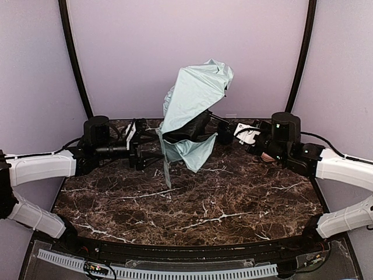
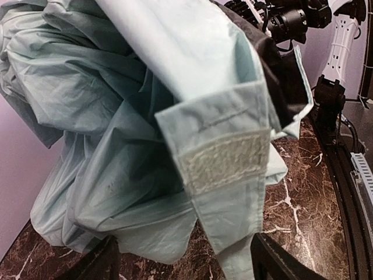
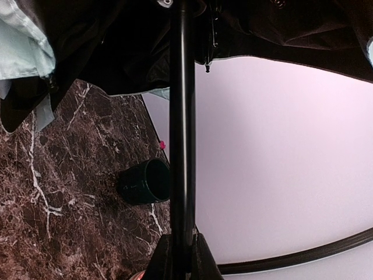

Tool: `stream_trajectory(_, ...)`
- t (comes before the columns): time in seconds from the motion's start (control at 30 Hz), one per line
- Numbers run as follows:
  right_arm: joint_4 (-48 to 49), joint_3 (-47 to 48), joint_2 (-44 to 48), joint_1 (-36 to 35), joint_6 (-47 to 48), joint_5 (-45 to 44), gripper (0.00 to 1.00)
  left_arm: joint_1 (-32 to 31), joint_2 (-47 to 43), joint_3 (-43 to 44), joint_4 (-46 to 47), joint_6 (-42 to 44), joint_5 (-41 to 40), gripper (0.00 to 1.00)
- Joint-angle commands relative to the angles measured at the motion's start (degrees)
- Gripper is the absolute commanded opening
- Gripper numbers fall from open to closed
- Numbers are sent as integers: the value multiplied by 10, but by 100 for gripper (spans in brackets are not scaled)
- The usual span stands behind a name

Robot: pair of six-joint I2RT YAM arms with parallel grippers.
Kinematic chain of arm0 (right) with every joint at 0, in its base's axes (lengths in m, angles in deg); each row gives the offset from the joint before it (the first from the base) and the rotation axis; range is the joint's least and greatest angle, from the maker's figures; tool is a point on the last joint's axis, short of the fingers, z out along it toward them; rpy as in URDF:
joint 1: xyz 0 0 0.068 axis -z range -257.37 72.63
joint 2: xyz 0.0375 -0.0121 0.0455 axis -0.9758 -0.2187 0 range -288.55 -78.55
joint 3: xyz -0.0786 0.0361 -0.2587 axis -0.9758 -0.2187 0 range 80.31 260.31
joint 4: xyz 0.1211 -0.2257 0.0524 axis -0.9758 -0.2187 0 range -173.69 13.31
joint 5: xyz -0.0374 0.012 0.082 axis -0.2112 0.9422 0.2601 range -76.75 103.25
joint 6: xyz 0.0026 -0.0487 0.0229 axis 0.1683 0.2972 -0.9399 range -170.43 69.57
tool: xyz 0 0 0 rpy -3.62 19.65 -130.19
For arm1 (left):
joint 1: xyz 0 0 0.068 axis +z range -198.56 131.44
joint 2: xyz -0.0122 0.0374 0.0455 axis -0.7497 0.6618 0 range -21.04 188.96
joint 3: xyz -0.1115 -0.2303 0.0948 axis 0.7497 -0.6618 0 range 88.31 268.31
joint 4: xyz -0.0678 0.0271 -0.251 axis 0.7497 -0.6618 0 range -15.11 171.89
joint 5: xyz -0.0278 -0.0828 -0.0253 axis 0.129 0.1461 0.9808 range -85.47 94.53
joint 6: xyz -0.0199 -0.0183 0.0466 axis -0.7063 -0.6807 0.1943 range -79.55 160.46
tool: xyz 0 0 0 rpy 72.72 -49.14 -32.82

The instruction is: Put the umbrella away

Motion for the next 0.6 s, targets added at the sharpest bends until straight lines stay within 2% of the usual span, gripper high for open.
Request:
stream_trajectory(0.0,57,31,19,5,-13,14,0,4,6,4,0,0,54,74)
stream_trajectory(0.07,58,33,20,7,-18,14,0,4,17,6,2,-10,116,69)
stream_trajectory(0.13,57,34,20,10,-24,20,0,3,25,-6,36,-26,160,69)
stream_trajectory(0.27,58,36,22,12,-31,30,0,-5,49,-11,67,-41,171,73)
stream_trajectory(0.33,59,37,22,13,-35,37,0,-6,65,-3,70,-49,165,71)
stream_trajectory(0.4,58,38,25,13,-38,43,0,-6,79,6,70,-52,163,56)
stream_trajectory(0.57,41,47,37,18,-58,68,0,-7,82,4,72,-48,195,1)
